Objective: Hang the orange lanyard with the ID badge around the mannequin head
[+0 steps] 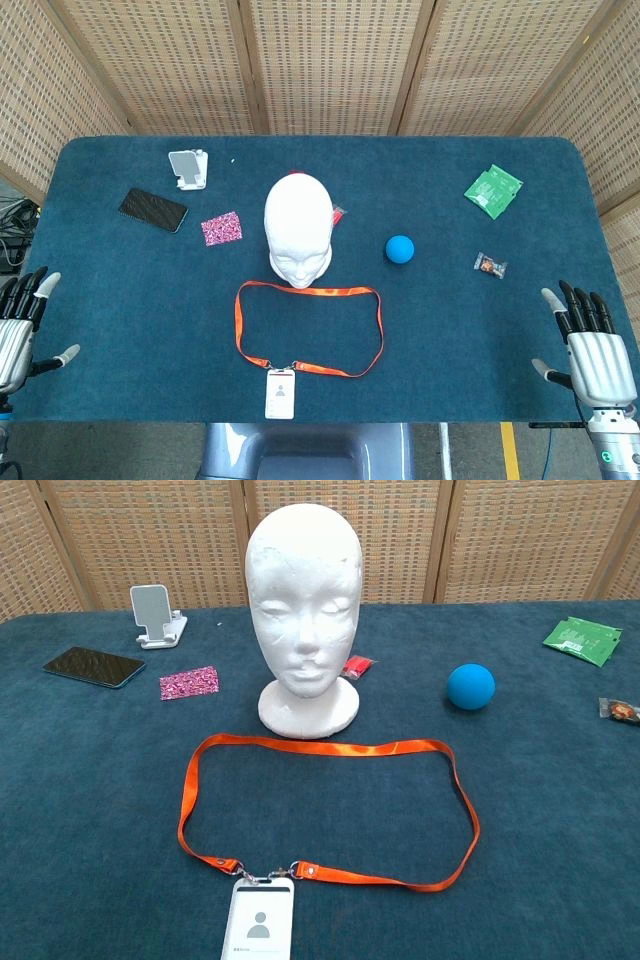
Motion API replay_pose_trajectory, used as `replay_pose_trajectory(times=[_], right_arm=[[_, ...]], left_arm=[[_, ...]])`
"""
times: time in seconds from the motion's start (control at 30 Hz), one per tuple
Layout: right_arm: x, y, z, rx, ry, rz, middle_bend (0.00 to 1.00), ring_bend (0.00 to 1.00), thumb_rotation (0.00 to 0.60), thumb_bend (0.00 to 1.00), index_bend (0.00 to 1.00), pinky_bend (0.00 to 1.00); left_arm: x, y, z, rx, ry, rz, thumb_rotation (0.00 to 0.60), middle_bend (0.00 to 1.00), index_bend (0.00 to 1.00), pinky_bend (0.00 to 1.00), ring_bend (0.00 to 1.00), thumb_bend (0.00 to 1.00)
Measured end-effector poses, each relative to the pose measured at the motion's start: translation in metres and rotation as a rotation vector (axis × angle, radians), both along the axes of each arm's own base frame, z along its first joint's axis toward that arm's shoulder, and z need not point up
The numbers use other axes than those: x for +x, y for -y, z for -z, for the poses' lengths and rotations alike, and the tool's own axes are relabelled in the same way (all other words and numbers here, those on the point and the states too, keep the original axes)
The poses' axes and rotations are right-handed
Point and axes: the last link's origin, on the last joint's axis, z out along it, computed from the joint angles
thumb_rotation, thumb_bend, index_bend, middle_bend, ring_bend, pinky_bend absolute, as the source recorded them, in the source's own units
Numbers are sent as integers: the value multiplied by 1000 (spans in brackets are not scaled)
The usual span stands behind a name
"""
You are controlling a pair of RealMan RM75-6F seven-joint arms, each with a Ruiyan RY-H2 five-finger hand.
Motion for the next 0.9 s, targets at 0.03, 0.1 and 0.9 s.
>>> replay_pose_trajectory(times=[0.03,0.1,0.9], right_arm=[[0,0,0,1,0,-1,0,0,600,0,0,0],[0,0,1,3,3,-3,0,0,600,0,0,0],[49,103,65,344,145,-72,0,0,600,327,309,0]], left_arm=[[0,0,0,1,0,0,600,0,0,0,0,0],[0,0,0,3,1,0,600,0,0,0,0,0],[-4,-16,11,-1,-26,-27,600,0,0,0,0,0]])
